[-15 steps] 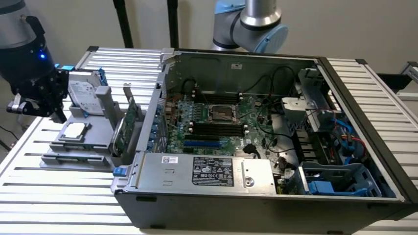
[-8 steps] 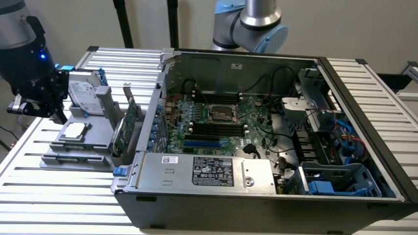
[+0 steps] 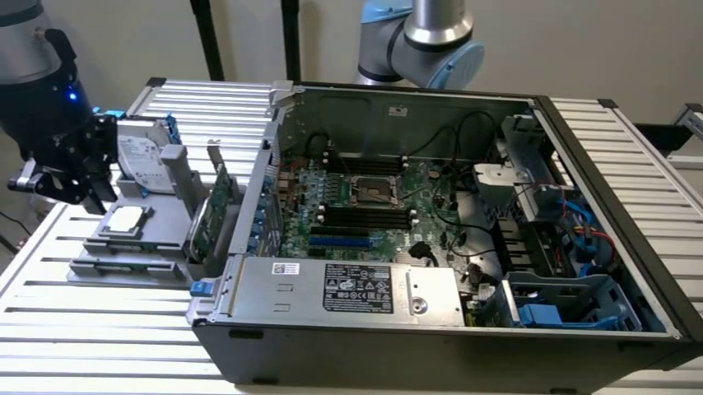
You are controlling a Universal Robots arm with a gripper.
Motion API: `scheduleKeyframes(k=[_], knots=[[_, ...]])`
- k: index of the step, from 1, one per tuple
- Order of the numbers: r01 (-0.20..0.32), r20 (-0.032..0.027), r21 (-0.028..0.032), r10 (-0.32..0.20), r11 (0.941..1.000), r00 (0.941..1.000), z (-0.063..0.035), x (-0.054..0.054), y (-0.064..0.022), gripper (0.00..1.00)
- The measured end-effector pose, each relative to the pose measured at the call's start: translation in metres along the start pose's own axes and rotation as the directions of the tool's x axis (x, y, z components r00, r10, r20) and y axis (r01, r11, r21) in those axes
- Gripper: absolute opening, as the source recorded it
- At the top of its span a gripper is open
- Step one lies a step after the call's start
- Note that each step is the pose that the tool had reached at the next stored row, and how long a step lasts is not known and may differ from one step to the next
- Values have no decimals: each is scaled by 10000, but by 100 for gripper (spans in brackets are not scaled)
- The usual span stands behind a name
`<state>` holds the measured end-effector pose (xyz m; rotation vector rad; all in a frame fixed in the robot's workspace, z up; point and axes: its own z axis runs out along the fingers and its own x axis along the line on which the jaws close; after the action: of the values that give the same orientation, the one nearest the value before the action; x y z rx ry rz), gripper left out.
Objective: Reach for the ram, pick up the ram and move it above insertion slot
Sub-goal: 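Pick up the ram and move it above insertion slot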
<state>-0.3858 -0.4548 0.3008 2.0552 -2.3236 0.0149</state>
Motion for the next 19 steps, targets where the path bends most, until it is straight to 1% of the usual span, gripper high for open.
scheduleKeyframes(k=[9, 19], knots=[[101, -3, 3, -101, 9999, 9999, 167, 94, -15, 31], [408, -9, 13, -408, 9992, 9992, 349, 123, -23, 31]])
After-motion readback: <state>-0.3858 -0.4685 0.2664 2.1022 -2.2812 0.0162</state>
